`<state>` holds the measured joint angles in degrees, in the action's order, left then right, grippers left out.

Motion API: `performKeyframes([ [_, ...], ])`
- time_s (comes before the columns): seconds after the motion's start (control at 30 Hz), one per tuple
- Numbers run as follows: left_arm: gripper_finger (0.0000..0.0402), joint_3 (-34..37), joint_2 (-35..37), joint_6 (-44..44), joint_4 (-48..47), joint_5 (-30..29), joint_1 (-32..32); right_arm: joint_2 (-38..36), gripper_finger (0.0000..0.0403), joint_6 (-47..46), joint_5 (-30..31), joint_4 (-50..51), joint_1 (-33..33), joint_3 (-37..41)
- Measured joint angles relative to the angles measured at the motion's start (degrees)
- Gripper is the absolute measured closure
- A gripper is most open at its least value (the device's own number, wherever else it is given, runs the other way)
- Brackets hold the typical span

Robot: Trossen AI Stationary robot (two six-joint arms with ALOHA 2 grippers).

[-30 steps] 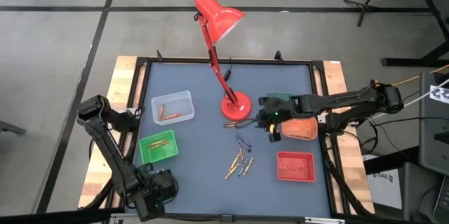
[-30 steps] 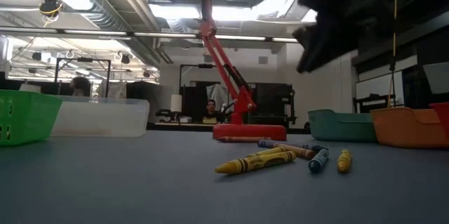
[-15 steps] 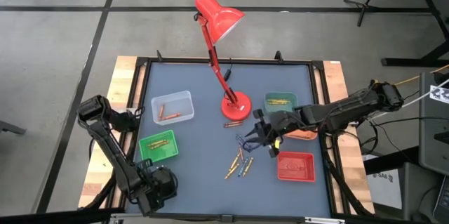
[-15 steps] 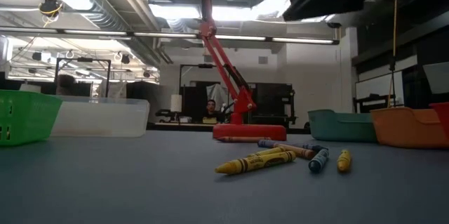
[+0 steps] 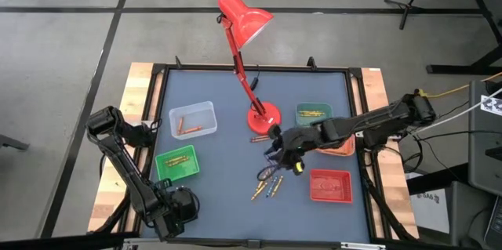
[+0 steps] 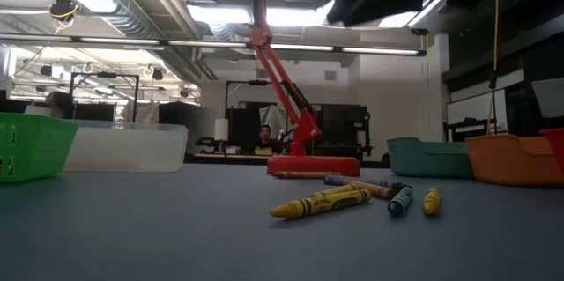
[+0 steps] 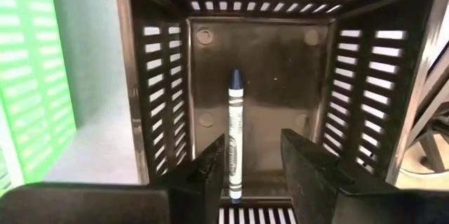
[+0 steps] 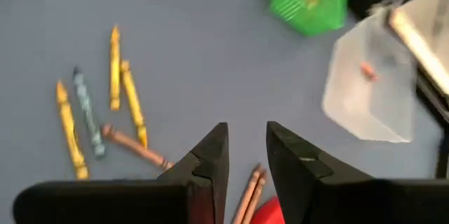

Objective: Sort crayons
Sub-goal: Put the brown crayon into the orange bin

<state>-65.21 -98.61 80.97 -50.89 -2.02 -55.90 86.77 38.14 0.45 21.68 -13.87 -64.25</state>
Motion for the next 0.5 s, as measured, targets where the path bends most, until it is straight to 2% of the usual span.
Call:
performKeyframes([
  [0.2, 0.0288, 0.0, 0.0, 0.0, 1.0, 0.0, 0.0, 7.8, 0.0309, 4.3, -0.1, 8.9, 0.0, -4.6],
  [0.5, 0.0296, 0.0, 0.0, 0.0, 1.2, -0.4, 0.1, 15.9, 0.0309, 8.3, -1.5, 8.4, 0.0, -4.7],
])
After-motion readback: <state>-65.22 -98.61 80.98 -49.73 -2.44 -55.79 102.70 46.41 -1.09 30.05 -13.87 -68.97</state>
